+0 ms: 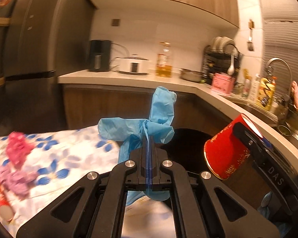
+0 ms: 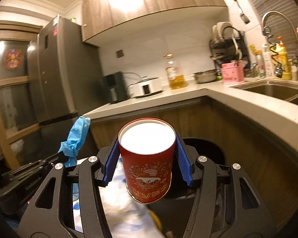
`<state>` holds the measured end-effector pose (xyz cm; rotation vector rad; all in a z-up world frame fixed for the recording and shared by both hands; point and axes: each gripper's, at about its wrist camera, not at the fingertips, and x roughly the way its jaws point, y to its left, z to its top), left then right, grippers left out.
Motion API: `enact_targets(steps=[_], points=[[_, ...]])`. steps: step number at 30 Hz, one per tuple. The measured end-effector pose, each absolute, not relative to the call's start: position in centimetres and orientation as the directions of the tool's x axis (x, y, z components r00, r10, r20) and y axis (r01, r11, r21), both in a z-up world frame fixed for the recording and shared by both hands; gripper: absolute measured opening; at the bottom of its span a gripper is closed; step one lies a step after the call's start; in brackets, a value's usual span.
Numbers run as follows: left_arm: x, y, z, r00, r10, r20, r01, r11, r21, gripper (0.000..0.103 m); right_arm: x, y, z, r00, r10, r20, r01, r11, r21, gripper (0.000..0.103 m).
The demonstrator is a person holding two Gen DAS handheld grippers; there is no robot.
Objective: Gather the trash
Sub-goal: 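Carry the red cup and blue glove with both grippers over the black bin, then open both grippers to drop the cup and glove into the bin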
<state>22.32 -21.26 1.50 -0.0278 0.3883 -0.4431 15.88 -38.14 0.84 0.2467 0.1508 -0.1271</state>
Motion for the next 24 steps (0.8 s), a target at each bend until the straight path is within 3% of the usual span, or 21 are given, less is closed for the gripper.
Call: enact_targets(steps=[10,24], points=[[25.5,-27.8,0.1,0.786,-0.490,-0.377,0.494,0.864,-0.096,0.000,17.9,-42.5,0.3,0.965,-0.173,-0.198,0.214,0.955,0.208,0.053],[28.1,-31.2,-2.3,0.717,-0.546,-0.432,0.562,0.821,-0.104,0.000,20.3,-44.9,-0.9,0.958,-0.166,-0.235,0.215,0.955,0.202,0.053]])
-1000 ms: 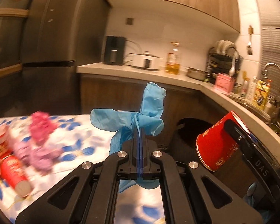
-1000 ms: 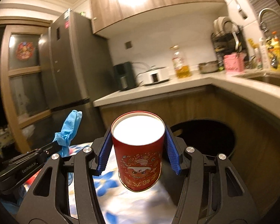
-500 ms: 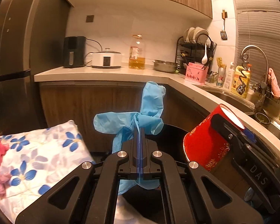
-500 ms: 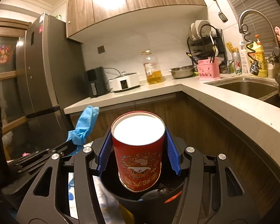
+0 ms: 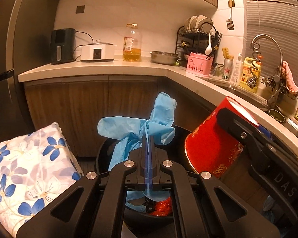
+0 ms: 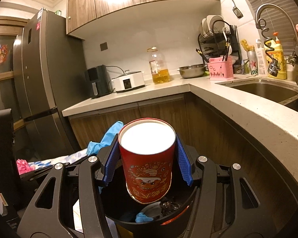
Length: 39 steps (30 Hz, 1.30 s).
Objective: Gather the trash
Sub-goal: 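Open both grippers to drop the cup and glove into the bin, then move both grippers back to the trash on the table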
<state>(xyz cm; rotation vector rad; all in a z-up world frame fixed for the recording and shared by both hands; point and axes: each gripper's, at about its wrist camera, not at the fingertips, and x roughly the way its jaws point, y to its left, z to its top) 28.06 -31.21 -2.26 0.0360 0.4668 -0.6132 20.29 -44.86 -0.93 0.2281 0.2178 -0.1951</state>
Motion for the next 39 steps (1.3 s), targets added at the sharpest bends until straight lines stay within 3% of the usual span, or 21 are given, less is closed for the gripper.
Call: enact_targets(steps=[3,4,5,7,11,13,16,23,28,39], points=[[28.3,-31.3,-2.6,0.712,-0.551,-0.435,0.569,0.816,-0.102,0.000,20.6,-45.0,-0.9,0.957,-0.164,-0.237,0.215,0.955,0.204,0.053],[28.3,-31.4,-2.6,0.710,-0.550,-0.439,0.570,0.816,-0.101,0.005,20.7,-45.1,-0.9,0.957,-0.164,-0.238,0.215,0.955,0.205,0.054],[28.4,-31.4,-2.7,0.710,-0.550,-0.439,0.570,0.816,-0.099,0.011,20.9,-45.1,-0.9,0.957,-0.163,-0.240,0.214,0.954,0.208,0.054],[28.4,-31.1,-2.6,0.715,-0.551,-0.431,0.565,0.818,-0.108,0.042,21.1,-45.2,-1.0,0.956,-0.162,-0.245,0.215,0.953,0.212,0.054],[28.6,-29.6,-2.4,0.738,-0.530,-0.417,0.526,0.839,-0.135,0.056,21.5,-45.4,-1.2,0.953,-0.156,-0.259,0.217,0.950,0.223,0.059],[28.5,-28.3,-2.2,0.762,-0.503,-0.408,0.488,0.860,-0.149,0.070,21.5,-45.4,-1.1,0.954,-0.151,-0.260,0.213,0.950,0.230,0.063],[28.0,-26.3,-1.9,0.794,-0.460,-0.397,0.432,0.887,-0.163,0.083,21.1,-45.2,-0.8,0.955,-0.158,-0.249,0.215,0.951,0.223,0.067],[25.5,-22.4,-1.8,0.854,-0.321,-0.410,0.295,0.947,-0.128,0.096,18.9,-43.4,-0.1,0.956,-0.164,-0.242,0.216,0.955,0.204,0.075],[23.3,-19.7,-1.9,0.871,-0.250,-0.422,0.224,0.968,-0.111,0.096,17.0,-41.6,-0.5,0.956,-0.145,-0.256,0.203,0.955,0.215,0.082],[19.5,-14.2,-2.0,0.898,-0.121,-0.423,0.101,0.992,-0.071,0.097,14.1,-37.2,-0.7,0.957,-0.114,-0.266,0.178,0.957,0.229,0.083]])
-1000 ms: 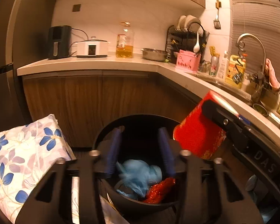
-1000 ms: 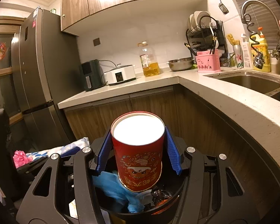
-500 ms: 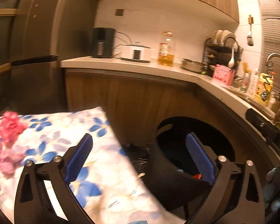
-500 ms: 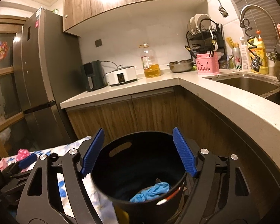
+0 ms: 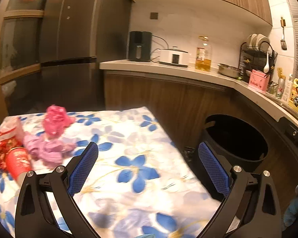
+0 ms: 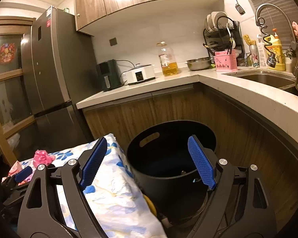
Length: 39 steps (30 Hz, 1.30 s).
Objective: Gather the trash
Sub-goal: 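Move both grippers back to the trash on the table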
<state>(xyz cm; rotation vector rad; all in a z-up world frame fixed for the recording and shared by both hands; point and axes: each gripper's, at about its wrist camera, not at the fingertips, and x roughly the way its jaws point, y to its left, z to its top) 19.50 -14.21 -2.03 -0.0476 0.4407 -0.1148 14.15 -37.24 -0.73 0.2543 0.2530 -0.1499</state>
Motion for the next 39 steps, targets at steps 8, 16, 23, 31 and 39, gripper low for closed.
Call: enact_targets(steps=[8,16,23,31,39], points=[[16.9,-9.6,-2.4,0.912,-0.012,-0.410,-0.006,0.999,-0.041,0.097,13.4,-33.3,-1.1,0.961,-0.050,-0.273,0.117,0.965,0.233,0.083],[14.5,-3.6,-2.7,0.912,0.106,-0.397,-0.126,0.992,-0.025,0.097,14.1,-27.4,-2.0,0.955,0.060,-0.290,0.006,0.975,0.221,0.083],[13.3,1.5,-2.9,0.896,0.194,-0.399,-0.227,0.973,-0.036,0.097,14.8,-21.8,-2.8,0.936,0.165,-0.311,-0.104,0.973,0.204,0.083],[11.9,6.6,-3.4,0.874,0.278,-0.398,-0.326,0.944,-0.056,0.097,15.4,-15.4,-4.1,0.897,0.293,-0.332,-0.247,0.953,0.174,0.083],[11.1,10.9,-4.0,0.835,0.368,-0.408,-0.424,0.904,-0.051,0.097,16.5,-9.4,-6.2,0.828,0.409,-0.384,-0.377,0.913,0.159,0.083]])
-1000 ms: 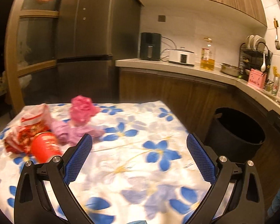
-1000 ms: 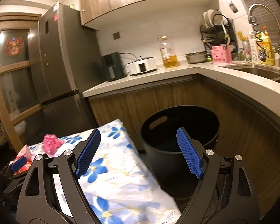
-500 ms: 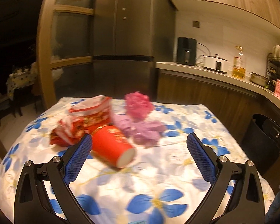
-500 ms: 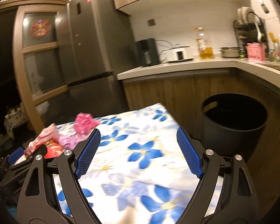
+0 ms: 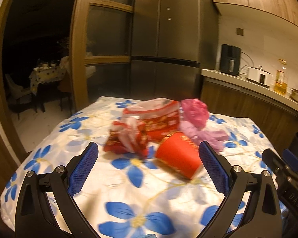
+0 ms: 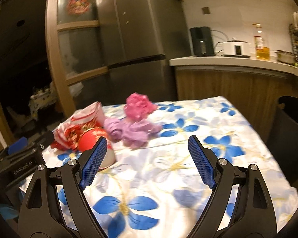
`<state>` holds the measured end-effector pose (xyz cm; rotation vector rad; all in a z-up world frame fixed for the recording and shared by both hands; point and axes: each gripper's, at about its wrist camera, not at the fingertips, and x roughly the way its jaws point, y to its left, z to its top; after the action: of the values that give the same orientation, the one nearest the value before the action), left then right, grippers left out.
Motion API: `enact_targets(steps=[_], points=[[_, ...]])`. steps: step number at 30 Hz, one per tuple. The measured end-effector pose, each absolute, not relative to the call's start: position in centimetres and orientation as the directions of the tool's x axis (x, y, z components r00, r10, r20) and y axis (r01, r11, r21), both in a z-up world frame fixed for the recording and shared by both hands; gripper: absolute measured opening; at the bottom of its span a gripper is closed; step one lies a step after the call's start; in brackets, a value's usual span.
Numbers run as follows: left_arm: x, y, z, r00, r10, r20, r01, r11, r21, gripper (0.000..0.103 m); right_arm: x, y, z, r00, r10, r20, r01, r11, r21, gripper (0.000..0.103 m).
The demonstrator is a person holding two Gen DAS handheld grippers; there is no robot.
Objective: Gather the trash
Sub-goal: 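Move both grippers back to the trash on the table, then grasp the lying red paper cup with the right gripper while the left grasps the red-and-white snack bag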
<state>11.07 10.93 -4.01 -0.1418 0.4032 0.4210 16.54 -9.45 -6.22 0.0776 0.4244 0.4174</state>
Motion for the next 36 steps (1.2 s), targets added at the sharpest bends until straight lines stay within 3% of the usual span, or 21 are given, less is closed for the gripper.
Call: enact_targets(steps=[30,33,36], points=[[12.7,18.3,-5.1,0.776,0.439,-0.453,-0.523,0.849,-0.074,0.097,23.6,2.1,-10.4,0.632,0.543,-0.553,-0.542,0.820,0.186,0.088],[13.0,18.4,-5.3,0.775,0.437,-0.458,-0.523,0.849,-0.074,0.097,23.8,2.6,-10.7,0.617,0.549,-0.563,-0.553,0.812,0.186,0.083],[13.6,18.6,-5.4,0.775,0.430,-0.463,-0.518,0.852,-0.077,0.097,23.9,2.9,-10.9,0.602,0.552,-0.577,-0.565,0.805,0.181,0.067]])
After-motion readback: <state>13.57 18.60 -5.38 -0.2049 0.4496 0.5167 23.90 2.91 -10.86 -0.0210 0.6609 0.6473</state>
